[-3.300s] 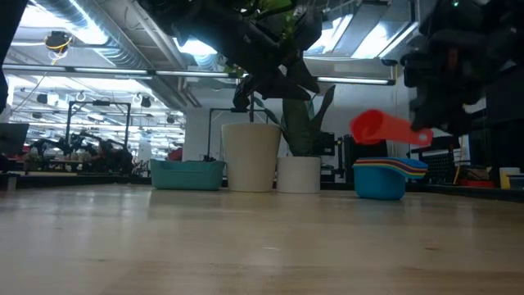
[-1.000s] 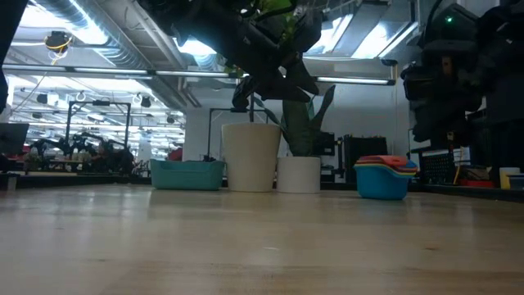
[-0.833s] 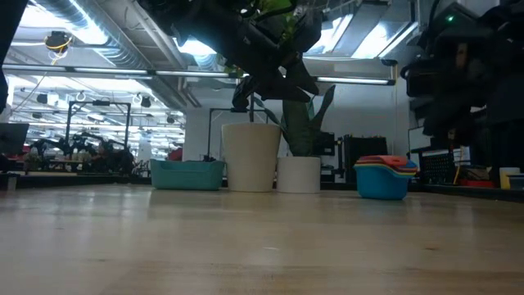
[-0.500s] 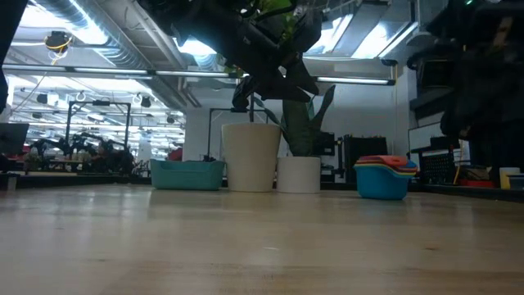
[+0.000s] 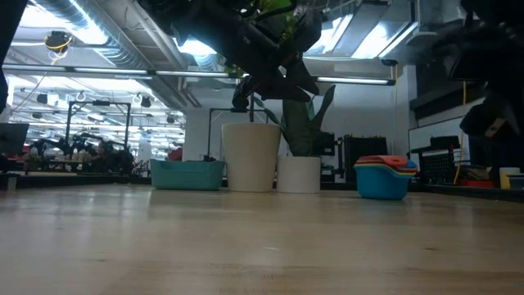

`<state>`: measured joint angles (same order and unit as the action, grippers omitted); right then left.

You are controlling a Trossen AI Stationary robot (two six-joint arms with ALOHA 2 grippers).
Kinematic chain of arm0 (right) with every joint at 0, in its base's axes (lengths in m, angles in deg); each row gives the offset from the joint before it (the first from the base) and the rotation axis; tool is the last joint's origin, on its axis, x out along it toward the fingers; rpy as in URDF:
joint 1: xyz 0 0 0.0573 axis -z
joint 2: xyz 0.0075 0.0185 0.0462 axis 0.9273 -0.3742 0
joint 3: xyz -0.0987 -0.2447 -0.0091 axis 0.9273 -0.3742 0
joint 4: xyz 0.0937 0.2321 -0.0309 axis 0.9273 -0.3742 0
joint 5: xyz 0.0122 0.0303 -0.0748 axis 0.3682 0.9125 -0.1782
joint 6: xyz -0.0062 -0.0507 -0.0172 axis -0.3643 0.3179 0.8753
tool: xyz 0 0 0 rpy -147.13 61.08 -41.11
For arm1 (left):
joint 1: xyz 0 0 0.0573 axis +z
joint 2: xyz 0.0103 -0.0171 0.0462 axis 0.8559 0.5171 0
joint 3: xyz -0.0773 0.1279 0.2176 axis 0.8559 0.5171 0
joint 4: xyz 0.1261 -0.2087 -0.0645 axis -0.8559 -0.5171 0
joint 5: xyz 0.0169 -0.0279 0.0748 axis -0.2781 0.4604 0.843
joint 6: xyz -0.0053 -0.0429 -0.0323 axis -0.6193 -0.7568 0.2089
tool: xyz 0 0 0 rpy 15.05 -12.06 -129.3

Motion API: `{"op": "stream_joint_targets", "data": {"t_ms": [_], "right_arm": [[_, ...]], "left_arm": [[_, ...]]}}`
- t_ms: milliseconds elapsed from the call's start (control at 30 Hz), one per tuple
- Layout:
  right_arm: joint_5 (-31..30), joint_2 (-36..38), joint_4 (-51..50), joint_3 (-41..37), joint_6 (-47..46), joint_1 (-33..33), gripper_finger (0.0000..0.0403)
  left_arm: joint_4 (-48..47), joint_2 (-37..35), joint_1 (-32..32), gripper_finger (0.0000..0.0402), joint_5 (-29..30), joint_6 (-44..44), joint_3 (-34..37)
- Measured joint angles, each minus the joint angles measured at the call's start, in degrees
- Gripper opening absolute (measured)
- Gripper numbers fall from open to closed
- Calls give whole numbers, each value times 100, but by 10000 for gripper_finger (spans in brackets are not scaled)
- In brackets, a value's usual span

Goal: Nest measuring cups in basket
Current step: Stack the green measuring cup on top of the red measuring cup

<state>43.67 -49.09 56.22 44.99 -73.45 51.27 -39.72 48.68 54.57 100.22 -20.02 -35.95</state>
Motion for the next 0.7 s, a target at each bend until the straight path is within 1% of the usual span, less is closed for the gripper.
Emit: {"op": "stream_joint_targets", "data": {"t_ms": [100, 333, 500, 700], "right_arm": [[-186, -149, 146, 0, 450, -170, 64], [-583, -580, 827, 0, 1320, -458, 65], [-641, -997, 1325, 0, 1729, -670, 64], [-651, -1416, 1495, 22, 2099, -892, 65]], "left_arm": [[0, 0, 0, 79, 0, 0, 0], [0, 0, 0, 79, 0, 0, -2], [0, -1, 0, 79, 0, 0, -2], [0, 0, 0, 79, 0, 0, -2]]}}
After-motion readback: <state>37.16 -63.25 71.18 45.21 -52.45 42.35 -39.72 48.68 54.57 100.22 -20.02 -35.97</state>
